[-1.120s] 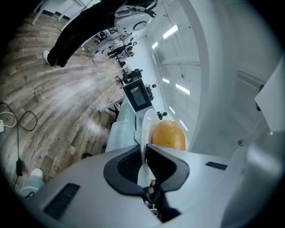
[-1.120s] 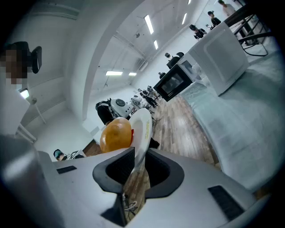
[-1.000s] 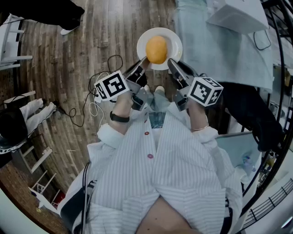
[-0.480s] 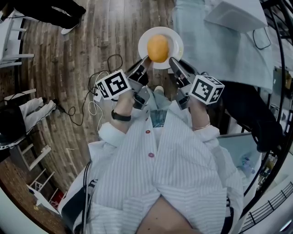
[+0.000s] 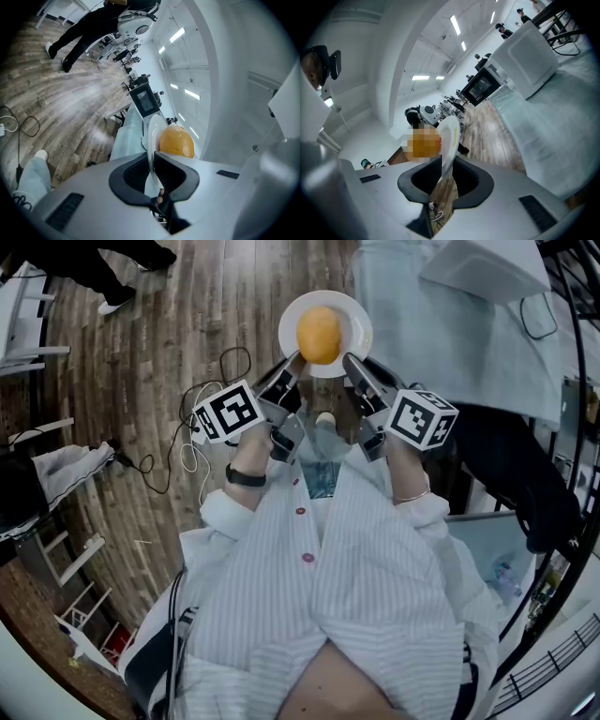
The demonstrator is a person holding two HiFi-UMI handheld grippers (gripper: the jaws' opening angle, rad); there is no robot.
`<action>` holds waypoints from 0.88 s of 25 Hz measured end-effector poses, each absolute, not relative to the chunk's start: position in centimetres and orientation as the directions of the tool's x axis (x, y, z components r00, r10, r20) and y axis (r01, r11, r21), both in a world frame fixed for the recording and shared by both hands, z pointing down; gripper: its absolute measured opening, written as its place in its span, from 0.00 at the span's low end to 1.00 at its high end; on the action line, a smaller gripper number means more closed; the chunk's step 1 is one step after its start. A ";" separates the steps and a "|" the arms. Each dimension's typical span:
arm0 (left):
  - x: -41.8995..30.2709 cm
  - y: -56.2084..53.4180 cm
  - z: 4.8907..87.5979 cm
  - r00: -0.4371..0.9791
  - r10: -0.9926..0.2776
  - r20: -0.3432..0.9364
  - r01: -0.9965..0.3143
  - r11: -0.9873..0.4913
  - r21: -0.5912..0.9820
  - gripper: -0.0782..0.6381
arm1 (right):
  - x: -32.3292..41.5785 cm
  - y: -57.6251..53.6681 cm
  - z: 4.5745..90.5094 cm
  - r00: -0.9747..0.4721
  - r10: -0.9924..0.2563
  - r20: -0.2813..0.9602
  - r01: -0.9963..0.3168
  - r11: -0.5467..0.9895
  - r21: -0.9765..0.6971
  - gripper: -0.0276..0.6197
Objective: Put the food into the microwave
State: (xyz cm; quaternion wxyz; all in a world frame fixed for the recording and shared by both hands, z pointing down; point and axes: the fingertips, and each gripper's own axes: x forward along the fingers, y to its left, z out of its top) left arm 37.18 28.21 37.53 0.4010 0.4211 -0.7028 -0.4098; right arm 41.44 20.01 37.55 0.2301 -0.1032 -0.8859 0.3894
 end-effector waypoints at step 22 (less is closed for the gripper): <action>19.5 28.5 37.9 -0.228 -0.950 0.215 -0.313 0.280 0.908 0.14 | 24.7 21.0 38.0 -0.907 0.283 0.311 -0.050 0.662 -0.748 0.18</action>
